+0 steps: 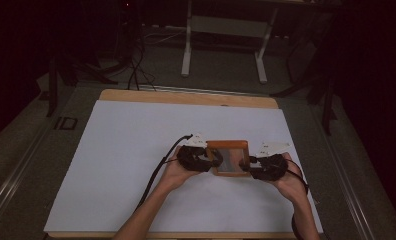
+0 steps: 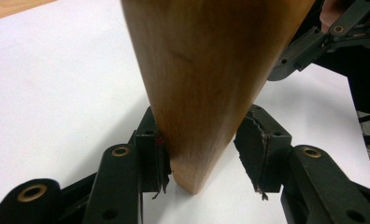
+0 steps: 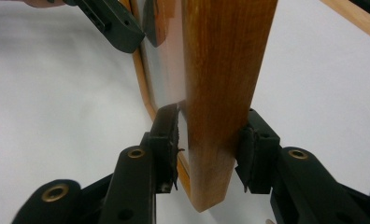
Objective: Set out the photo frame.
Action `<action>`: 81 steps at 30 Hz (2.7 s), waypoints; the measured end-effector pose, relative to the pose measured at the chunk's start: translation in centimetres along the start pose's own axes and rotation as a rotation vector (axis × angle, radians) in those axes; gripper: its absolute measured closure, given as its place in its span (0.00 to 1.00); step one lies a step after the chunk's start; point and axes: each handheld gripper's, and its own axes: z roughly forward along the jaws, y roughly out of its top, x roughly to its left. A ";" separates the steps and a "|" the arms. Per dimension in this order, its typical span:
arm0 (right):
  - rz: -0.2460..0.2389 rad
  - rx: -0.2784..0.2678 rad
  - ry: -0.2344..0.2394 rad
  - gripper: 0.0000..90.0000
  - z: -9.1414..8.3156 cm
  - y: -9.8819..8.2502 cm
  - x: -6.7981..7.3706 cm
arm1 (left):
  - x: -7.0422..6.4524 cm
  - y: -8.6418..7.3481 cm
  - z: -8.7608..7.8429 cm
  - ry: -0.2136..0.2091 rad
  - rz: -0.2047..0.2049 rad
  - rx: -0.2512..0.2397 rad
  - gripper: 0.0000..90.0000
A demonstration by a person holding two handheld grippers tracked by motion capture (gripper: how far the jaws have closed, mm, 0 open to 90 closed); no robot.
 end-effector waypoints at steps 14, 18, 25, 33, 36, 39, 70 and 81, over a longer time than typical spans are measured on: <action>0.075 -0.083 0.103 0.69 2.7 1.8 0.5 | 0.8 -0.6 -4.3 0.061 -0.058 -0.046 0.62; 0.081 -0.084 0.113 0.68 3.5 2.3 0.7 | 1.0 -1.0 -5.1 0.084 -0.074 -0.046 0.61; 0.105 -0.092 0.153 0.68 5.3 3.4 1.2 | 1.7 -1.8 -6.6 0.109 -0.108 -0.050 0.61; 0.164 -0.095 0.201 0.67 7.5 3.7 1.3 | 2.5 -2.7 -7.5 0.141 -0.163 -0.050 0.60; 0.187 -0.095 0.226 0.67 8.2 3.8 1.3 | 2.8 -3.1 -7.8 0.150 -0.182 -0.048 0.60; 0.205 -0.092 0.245 0.67 9.0 3.8 1.4 | 3.0 -3.4 -8.1 0.157 -0.198 -0.048 0.60; 0.233 -0.053 0.245 0.64 10.5 4.5 1.5 | 4.0 -4.1 -8.3 0.191 -0.268 -0.073 0.59; 0.234 -0.066 0.240 0.59 10.3 4.4 1.4 | 3.9 -4.3 -8.4 0.195 -0.288 -0.053 0.51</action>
